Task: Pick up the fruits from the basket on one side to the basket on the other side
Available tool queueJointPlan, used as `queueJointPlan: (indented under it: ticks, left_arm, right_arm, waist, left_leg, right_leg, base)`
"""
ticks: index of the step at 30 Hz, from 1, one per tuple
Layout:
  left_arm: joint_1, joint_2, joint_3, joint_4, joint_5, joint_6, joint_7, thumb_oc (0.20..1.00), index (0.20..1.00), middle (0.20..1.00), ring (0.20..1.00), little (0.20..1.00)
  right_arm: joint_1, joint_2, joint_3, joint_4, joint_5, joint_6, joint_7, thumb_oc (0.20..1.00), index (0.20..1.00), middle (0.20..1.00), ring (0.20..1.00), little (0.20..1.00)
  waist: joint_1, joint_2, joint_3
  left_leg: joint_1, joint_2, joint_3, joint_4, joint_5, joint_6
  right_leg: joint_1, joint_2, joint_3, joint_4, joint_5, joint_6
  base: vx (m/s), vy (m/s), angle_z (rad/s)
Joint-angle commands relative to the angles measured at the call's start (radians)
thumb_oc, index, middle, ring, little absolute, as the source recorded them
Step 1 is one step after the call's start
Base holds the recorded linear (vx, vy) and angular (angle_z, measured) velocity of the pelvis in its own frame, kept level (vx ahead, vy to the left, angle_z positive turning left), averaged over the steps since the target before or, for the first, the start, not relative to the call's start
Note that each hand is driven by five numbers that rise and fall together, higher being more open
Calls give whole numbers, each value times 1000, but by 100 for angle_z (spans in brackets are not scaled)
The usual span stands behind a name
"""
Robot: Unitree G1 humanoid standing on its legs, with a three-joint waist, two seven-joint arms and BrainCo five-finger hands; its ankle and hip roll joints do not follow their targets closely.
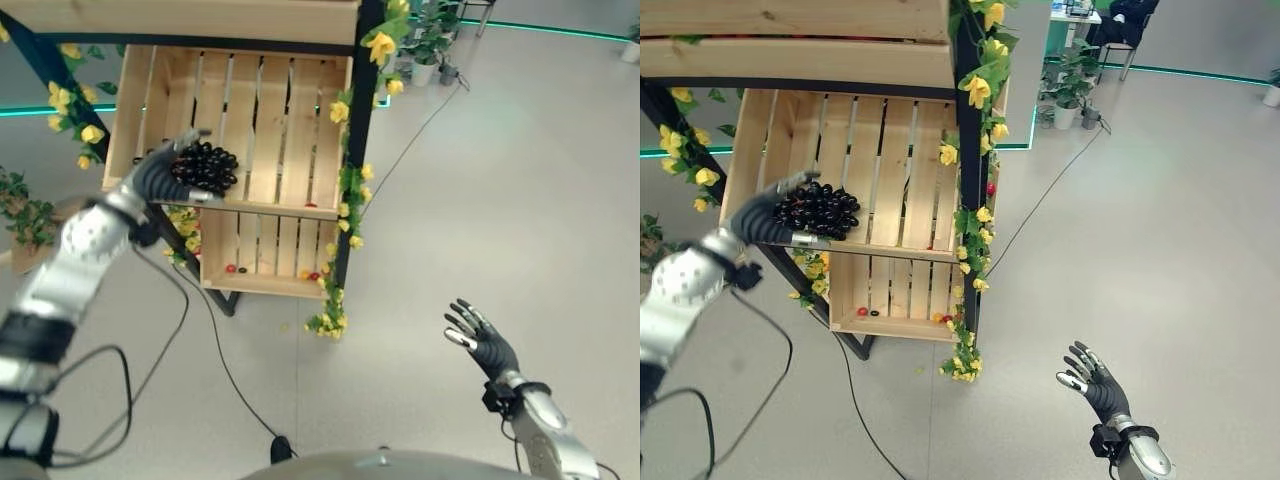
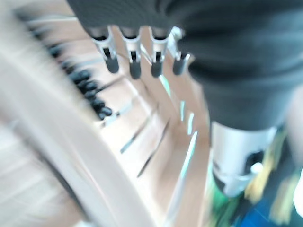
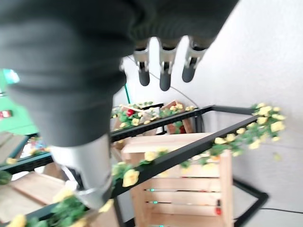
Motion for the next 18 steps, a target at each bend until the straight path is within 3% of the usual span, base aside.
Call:
queueJointPlan:
  ticks: [1, 18]
  left_arm:
    - [-63, 68, 41, -23, -121, -54, -9, 1000, 1000, 1000, 1000, 1000]
    - [211, -207, 142, -157, -116, -93, -29, 1000, 1000, 1000, 1000, 1000]
  right_arm:
    - [-32, -1, -57, -58, 7, -62, 0, 1000, 1000, 1000, 1000, 1000]
    - [-46, 25, -86, -74, 7, -77, -10, 1000, 1000, 1000, 1000, 1000]
  waist:
    - [15, -7, -35]
    - [46, -18, -34]
  left_leg:
    - [62, 40, -18, 66, -129, -20]
    - [53, 38, -38, 65, -124, -18]
  right_leg:
    - [-6, -35, -4, 14, 7, 61]
    - [6, -32, -20, 14, -2, 42]
  base:
    - [7, 5, 5]
    - [-5, -3, 2]
